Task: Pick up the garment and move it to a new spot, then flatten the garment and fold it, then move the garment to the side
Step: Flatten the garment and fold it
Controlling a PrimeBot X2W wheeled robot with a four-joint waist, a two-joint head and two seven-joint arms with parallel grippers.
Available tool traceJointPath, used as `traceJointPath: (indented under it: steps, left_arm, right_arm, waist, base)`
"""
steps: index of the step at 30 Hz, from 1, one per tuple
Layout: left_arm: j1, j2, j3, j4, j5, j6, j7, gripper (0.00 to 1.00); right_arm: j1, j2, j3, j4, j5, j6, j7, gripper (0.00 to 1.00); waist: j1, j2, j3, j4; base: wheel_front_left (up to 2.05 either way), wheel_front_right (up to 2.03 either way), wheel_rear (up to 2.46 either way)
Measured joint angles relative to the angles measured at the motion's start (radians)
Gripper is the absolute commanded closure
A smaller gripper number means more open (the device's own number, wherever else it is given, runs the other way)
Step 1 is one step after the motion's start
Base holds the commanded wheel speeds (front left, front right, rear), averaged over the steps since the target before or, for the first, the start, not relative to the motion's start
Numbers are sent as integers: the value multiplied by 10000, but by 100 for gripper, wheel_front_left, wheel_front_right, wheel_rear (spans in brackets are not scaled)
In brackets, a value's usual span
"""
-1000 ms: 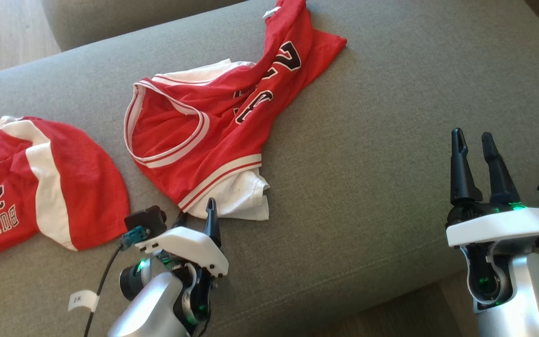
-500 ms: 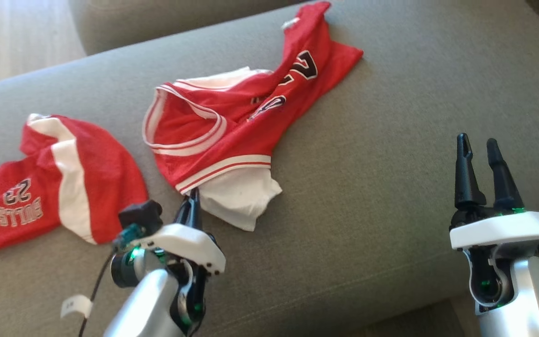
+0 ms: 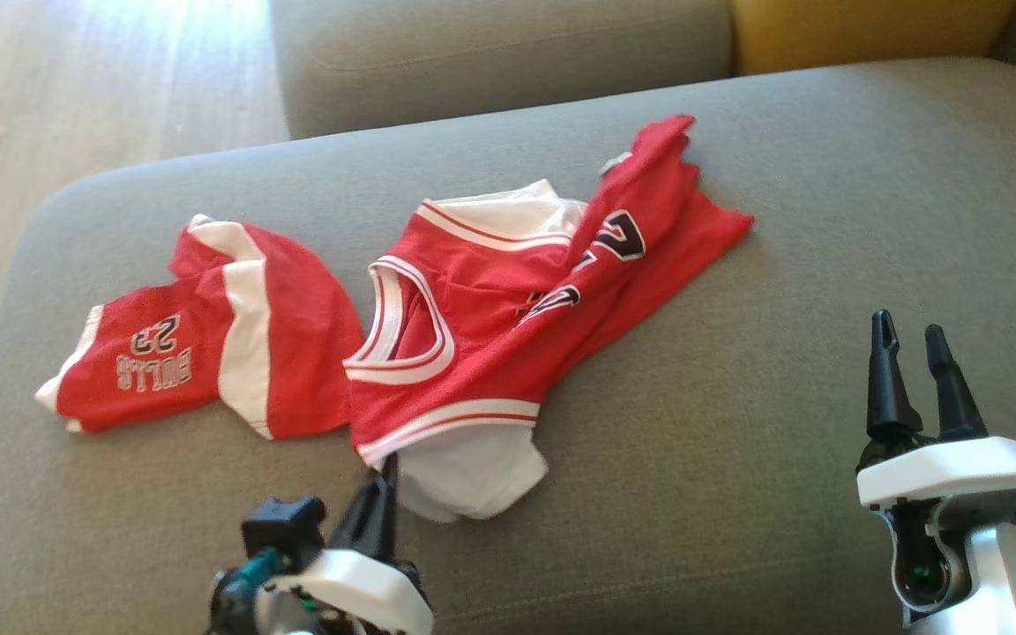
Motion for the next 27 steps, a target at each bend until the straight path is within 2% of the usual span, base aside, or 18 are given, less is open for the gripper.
traceJointPath:
  steps: [4, 5, 6, 10, 17, 22, 27]
  left_arm:
    - [-67, 111, 433, -222, 337, 207, 0, 100]
    - [-86, 102, 518, -201, 336, 219, 0, 86]
    - [-147, 102, 520, -56, 351, 282, 0, 0]
    - [-436, 13, 500, 554, 430, 286, 0, 0]
    - [-528, -192, 477, 138, 424, 267, 0, 0]
    - [-508, -219, 150, -466, 671, 100, 0, 0]
    - [-562, -232, -290, -980, 539, 123, 0, 0]
  right_arm:
    - [-12, 0, 71, 263, 12, 0, -104, 0]
    - [-16, 0, 111, 336, 12, 0, -104, 0]
    - [-26, 2, 151, 418, 12, 0, -104, 0]
    - [-96, 10, 186, 777, 6, 0, -105, 0]
    - [-533, 10, 63, 1106, -430, 0, 23, 0]
    - [-1596, 8, -303, 1354, -1030, 2, 454, 0]
    - [-3067, -6, -1340, 2286, -2111, 0, 1081, 0]
  waist:
    - [0, 0, -76, 327]
    - [0, 0, -79, 380]
    - [0, 0, -77, 414]
    - [0, 0, -29, 418]
    - [0, 0, 364, 568]
    - [0, 0, 749, 1025]
    - [0, 0, 1198, 1650]
  base:
    - [0, 0, 0]
    - [0, 0, 0]
    - [0, 0, 0]
    - [0, 0, 0]
    - [0, 0, 0]
    - [0, 0, 0]
    - [0, 0, 0]
